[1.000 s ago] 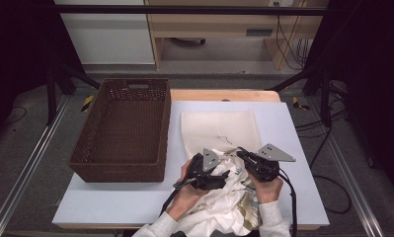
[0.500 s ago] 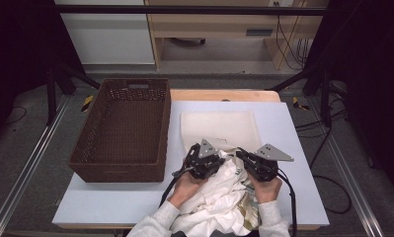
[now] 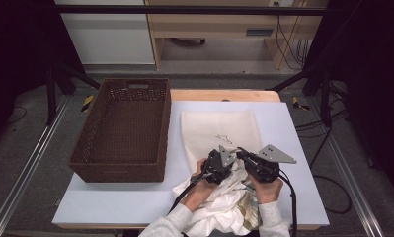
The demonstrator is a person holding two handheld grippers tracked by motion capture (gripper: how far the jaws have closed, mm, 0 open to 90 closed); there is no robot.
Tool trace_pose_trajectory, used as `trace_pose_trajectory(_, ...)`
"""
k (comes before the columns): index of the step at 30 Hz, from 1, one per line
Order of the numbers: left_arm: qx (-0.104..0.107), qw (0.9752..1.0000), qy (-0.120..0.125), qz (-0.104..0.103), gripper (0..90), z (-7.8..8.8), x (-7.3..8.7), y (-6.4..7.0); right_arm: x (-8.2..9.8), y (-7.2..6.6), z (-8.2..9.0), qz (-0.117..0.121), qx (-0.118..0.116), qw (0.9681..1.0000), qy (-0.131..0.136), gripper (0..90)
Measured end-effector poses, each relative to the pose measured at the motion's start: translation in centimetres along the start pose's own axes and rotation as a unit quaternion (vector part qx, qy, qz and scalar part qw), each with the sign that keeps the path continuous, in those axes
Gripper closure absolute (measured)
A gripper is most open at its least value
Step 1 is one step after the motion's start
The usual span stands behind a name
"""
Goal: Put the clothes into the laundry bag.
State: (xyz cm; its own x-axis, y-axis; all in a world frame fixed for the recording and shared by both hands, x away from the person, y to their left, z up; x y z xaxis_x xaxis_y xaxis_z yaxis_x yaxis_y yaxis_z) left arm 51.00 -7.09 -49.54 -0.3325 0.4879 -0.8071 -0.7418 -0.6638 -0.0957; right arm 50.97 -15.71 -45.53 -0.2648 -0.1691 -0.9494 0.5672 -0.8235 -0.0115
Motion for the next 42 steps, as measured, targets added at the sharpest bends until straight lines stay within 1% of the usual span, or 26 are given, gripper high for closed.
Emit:
trace_pose_trajectory(2,0.018,0.9997,0.013,0.013,54.2,1.3,-0.2,0.2,0.1,0.0,0.1,0.001,0.0,1.0,-0.001,87.4)
trace_pose_trajectory(3,0.027,0.9994,0.014,0.017,46.9,2.1,-0.2,0.2,0.1,0.1,0.2,0.0,0.001,1.0,-0.002,87.3)
trace_pose_trajectory(5,0.034,0.9991,0.017,0.017,35.7,4.0,-0.2,0.2,0.2,0.0,0.2,0.001,-0.001,1.0,-0.004,87.3)
trace_pose_trajectory(6,0.032,0.9993,0.014,0.013,31.5,5.0,0.0,0.1,0.2,-0.1,0.2,0.001,-0.001,1.0,-0.007,87.3)
trace_pose_trajectory(7,0.031,0.9994,0.014,0.009,29.2,5.9,0.2,0.0,0.2,-0.1,0.2,0.001,-0.002,1.0,-0.008,87.3)
trace_pose_trajectory(9,0.026,0.9995,0.014,0.011,26.1,7.4,1.0,-0.3,0.3,-0.2,0.3,0.001,-0.002,0.9999,-0.01,87.3)
trace_pose_trajectory(11,0.031,0.9992,0.003,0.025,25.7,8.1,2.1,-0.7,0.3,-0.3,0.3,0.002,-0.003,0.9999,-0.011,87.2)
trace_pose_trajectory(13,0.038,0.9981,-0.01,0.047,25.9,7.9,3.5,-0.9,0.4,-0.4,0.4,0.009,-0.001,0.9998,-0.015,87.2)
trace_pose_trajectory(15,0.055,0.9958,-0.016,0.071,29.6,6.9,4.7,-0.8,0.6,-0.5,0.3,0.014,0.002,0.9997,-0.017,87.3)
trace_pose_trajectory(16,0.059,0.995,-0.013,0.08,32.0,6.3,5.1,-0.7,0.6,-0.5,0.2,0.015,0.003,0.9997,-0.018,87.3)
trace_pose_trajectory(18,0.056,0.9948,-0.001,0.085,40.1,5.6,5.6,-0.7,0.8,-0.6,0.2,0.015,0.002,0.9997,-0.021,87.3)
trace_pose_trajectory(19,0.056,0.995,0.002,0.082,46.7,5.4,5.6,-0.7,0.9,-0.6,0.2,0.016,0.0,0.9996,-0.022,87.3)
trace_pose_trajectory(20,0.052,0.9956,-0.001,0.078,53.7,5.3,5.7,-0.6,1.0,-0.5,0.1,0.014,0.001,0.9996,-0.023,87.3)
trace_pose_trajectory(22,0.043,0.9968,0.002,0.067,65.9,5.4,5.5,-0.4,1.2,-0.6,0.0,0.012,-0.002,0.9996,-0.024,87.3)
trace_pose_trajectory(24,0.03,0.9979,0.011,0.057,72.9,5.6,5.3,-0.2,1.2,-0.7,0.0,0.015,-0.002,0.9995,-0.026,87.3)
trace_pose_trajectory(26,0.033,0.9976,0.024,0.057,75.1,6.1,4.7,0.0,1.3,-0.8,-0.1,0.015,-0.003,0.9996,-0.026,87.3)
trace_pose_trajectory(29,0.05,0.9955,0.052,0.062,75.6,7.0,3.0,0.5,1.2,-0.9,-0.1,0.009,-0.011,0.9997,-0.022,87.3)
trace_pose_trajectory(30,0.053,0.9954,0.056,0.057,75.6,7.0,2.4,0.8,1.1,-1.0,-0.1,0.01,-0.013,0.9997,-0.02,87.3)
trace_pose_trajectory(32,0.05,0.996,0.06,0.044,75.4,6.6,1.3,1.5,1.0,-1.2,-0.2,0.014,-0.015,0.9997,-0.017,87.3)
trace_pose_trajectory(34,0.041,0.997,0.056,0.033,75.2,5.8,0.4,2.0,0.9,-1.4,-0.2,0.016,-0.017,0.9996,-0.014,87.3)
trace_pose_trajectory(37,0.014,0.9989,0.042,0.012,74.5,4.2,-0.1,2.0,0.7,-1.3,0.1,0.012,-0.015,0.9998,-0.007,87.3)
trace_pose_trajectory(38,0.004,0.9994,0.036,0.003,74.1,3.5,-0.1,1.8,0.6,-1.1,0.2,0.009,-0.014,0.9999,-0.005,87.3)
trace_pose_trajectory(39,-0.014,0.9996,0.02,-0.012,73.5,2.8,0.0,1.4,0.5,-1.0,0.3,0.008,-0.014,0.9999,-0.002,87.3)
trace_pose_trajectory(40,-0.032,0.9992,-0.002,-0.025,72.3,1.8,0.3,0.8,0.5,-0.9,0.5,0.006,-0.016,0.9999,-0.001,87.4)
trace_pose_trajectory(41,-0.044,0.9986,-0.014,-0.026,70.8,1.0,0.6,0.2,0.4,-0.8,0.7,0.006,-0.018,0.9998,0.002,87.4)
trace_pose_trajectory(42,-0.045,0.9986,-0.018,-0.021,69.7,0.3,0.7,-0.4,0.3,-0.7,0.9,0.003,-0.018,0.9998,0.004,87.3)
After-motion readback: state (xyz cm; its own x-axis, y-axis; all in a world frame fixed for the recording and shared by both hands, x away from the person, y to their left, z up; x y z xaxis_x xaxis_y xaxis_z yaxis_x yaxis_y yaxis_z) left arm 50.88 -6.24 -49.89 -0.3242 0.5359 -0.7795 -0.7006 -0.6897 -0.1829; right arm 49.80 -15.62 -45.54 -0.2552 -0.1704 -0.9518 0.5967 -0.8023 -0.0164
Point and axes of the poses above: each handheld gripper's, and its own axes: z roughly backward along the jaws, x roughly out of its underside, y roughly to its right, the point moved 8 cm from there along -z, roughly forward along the jaws, and after that the axes turned 1 degree about x, right-handed, at the moved point
